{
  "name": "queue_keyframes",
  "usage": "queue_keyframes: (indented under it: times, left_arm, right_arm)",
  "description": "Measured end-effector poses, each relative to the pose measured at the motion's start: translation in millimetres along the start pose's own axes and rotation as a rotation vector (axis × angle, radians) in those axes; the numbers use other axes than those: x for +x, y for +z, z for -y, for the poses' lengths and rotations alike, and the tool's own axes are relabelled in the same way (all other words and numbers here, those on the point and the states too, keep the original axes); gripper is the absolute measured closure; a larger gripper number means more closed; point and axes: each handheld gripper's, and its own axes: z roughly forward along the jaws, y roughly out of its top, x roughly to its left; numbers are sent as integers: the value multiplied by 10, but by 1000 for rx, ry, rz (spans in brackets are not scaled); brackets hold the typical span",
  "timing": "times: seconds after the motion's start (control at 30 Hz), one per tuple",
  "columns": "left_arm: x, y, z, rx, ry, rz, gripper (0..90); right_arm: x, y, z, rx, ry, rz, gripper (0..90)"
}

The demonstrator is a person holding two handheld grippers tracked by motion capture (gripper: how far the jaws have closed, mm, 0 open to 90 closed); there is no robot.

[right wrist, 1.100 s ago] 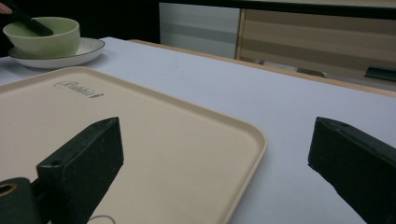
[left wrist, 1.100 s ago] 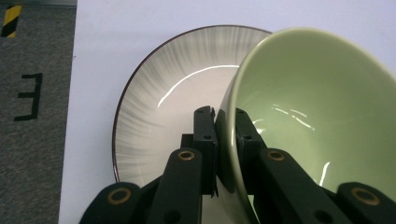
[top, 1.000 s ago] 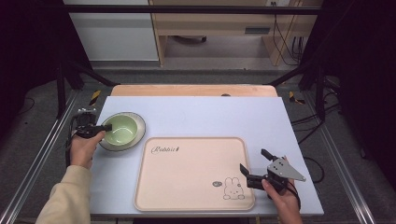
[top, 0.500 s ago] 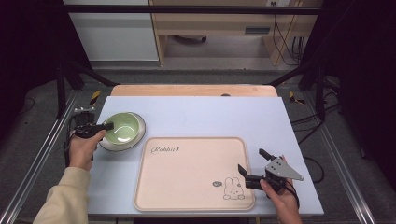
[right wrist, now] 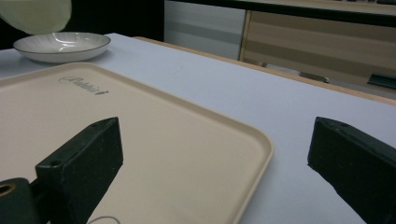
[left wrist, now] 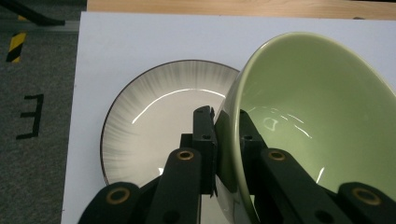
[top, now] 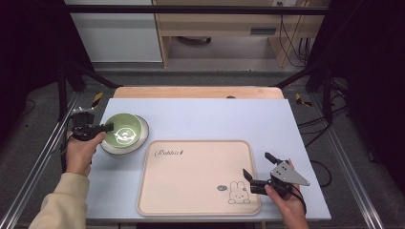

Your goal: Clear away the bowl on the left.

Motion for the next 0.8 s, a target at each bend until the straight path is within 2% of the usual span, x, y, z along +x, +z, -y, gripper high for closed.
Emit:
queue_keyframes:
  times: [0.03,0.1,0.23,0.37,0.63,0.8]
  left_arm:
    - [0,0,0,0,0,0,827]
    - [-55,-74,-36,-2,29,6,827]
    - [-104,-104,-29,-7,38,20,827]
    - [-198,-118,-10,-22,45,57,827]
    - [-317,-98,-8,-18,82,57,826]
    - [-355,-79,13,-18,80,74,826]
  right_arm:
    - [0,0,0,0,0,0,35]
    - [-8,-7,0,2,-1,4,34]
    - [-14,-22,-6,-3,-4,13,36]
    - [-24,-29,-6,-3,-3,20,37]
    - [-18,-23,-2,2,-2,7,38]
    - [-6,-24,-7,0,-9,0,38]
